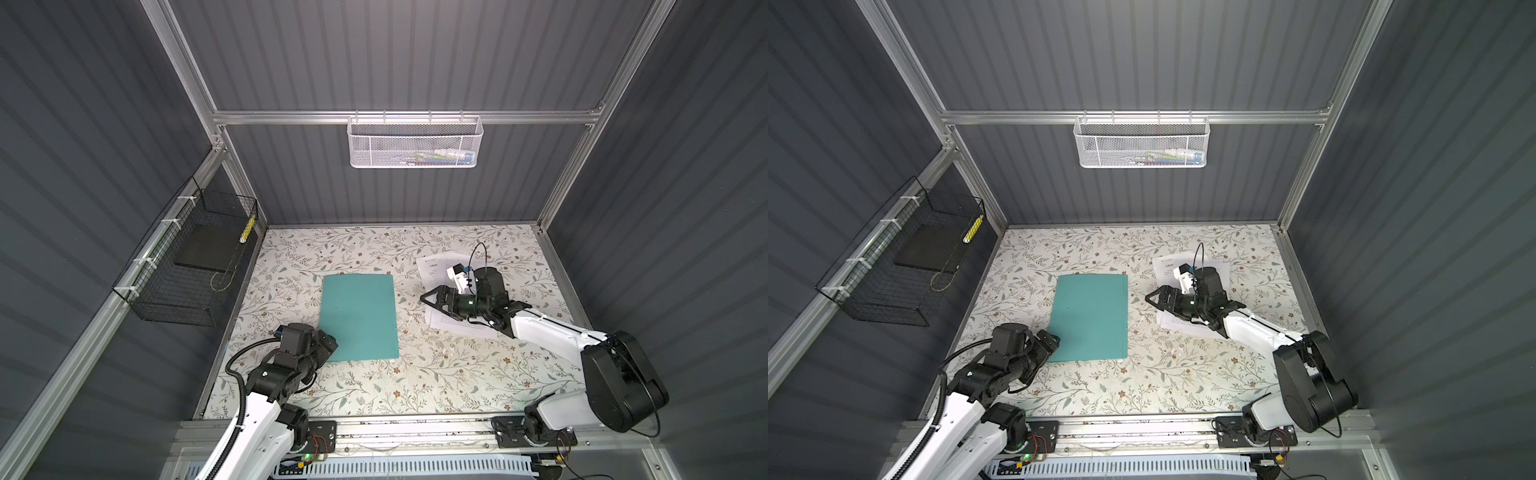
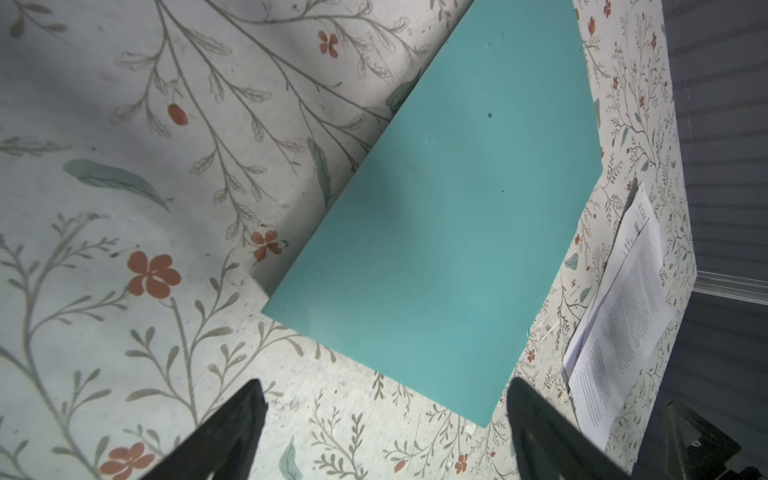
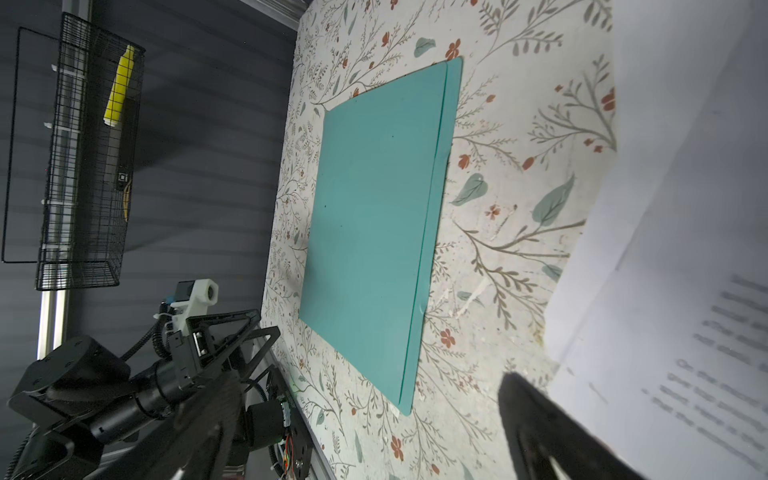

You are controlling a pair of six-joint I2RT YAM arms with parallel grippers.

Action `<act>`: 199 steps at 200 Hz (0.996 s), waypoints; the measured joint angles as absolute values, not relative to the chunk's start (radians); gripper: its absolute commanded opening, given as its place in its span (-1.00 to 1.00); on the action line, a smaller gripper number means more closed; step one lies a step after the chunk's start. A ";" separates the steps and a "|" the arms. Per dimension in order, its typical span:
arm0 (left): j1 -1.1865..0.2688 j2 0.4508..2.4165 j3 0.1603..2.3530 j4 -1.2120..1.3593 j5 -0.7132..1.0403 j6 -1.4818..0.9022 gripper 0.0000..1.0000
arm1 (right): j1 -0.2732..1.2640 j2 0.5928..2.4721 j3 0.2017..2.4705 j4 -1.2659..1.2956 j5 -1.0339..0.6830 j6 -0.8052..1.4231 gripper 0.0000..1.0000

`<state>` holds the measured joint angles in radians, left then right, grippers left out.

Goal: Put the files into the folder

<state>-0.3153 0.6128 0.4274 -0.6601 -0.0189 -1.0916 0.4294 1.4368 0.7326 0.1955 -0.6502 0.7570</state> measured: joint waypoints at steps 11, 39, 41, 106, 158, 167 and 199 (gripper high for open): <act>-0.315 0.617 0.406 -0.643 -0.008 -1.102 0.70 | 0.431 1.439 0.737 0.204 -0.656 0.759 0.96; -0.315 0.633 0.343 -0.589 0.013 -1.126 0.55 | 0.434 1.453 0.742 0.218 -0.661 0.760 0.94; -0.315 0.633 0.339 -0.586 0.015 -1.126 0.53 | 0.434 1.454 0.742 0.218 -0.661 0.760 0.94; -0.322 0.668 0.261 -0.418 0.027 -1.161 0.23 | 0.434 1.499 0.742 0.267 -0.677 0.785 0.91; -0.329 0.761 0.249 -0.290 0.027 -1.164 0.19 | 0.434 1.501 0.742 0.285 -0.678 0.787 0.92; -0.329 0.773 0.246 -0.271 0.027 -1.164 0.18 | 0.434 1.502 0.742 0.288 -0.678 0.789 0.92; -0.334 0.791 0.223 -0.197 0.020 -1.172 0.14 | 0.434 1.514 0.739 0.313 -0.679 0.809 0.91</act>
